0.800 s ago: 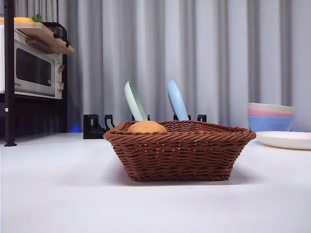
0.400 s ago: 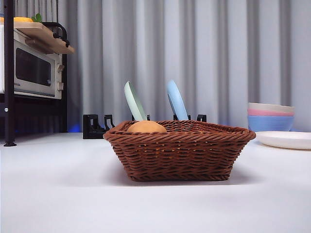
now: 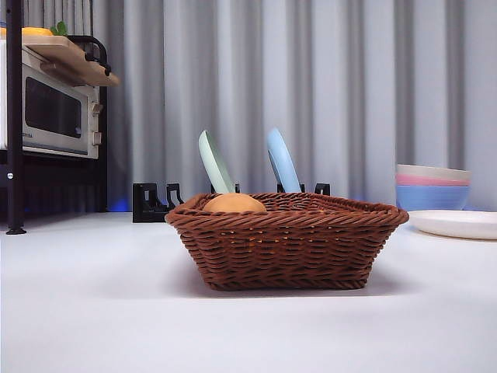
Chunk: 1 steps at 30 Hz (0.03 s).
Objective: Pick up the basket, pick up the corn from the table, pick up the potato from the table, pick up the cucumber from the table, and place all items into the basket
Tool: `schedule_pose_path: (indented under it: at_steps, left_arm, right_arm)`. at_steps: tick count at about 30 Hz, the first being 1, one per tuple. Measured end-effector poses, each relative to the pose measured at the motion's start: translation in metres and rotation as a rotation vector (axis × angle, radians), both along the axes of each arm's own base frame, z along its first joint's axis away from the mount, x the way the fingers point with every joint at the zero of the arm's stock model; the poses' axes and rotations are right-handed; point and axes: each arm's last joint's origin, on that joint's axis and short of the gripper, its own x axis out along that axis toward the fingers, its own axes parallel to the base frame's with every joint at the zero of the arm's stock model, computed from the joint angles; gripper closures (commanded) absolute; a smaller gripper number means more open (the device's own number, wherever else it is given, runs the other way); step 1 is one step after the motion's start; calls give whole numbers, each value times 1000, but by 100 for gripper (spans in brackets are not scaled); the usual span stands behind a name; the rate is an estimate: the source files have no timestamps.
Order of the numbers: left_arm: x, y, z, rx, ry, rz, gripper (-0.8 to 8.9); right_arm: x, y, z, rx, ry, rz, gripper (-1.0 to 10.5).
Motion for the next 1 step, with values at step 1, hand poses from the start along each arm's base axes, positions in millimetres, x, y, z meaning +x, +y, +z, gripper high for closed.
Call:
schedule_pose_path:
  at_steps: [1]
  left_arm:
    - [0,0,0,0,0,0,817]
  right_arm:
    - [0,0,0,0,0,0,945]
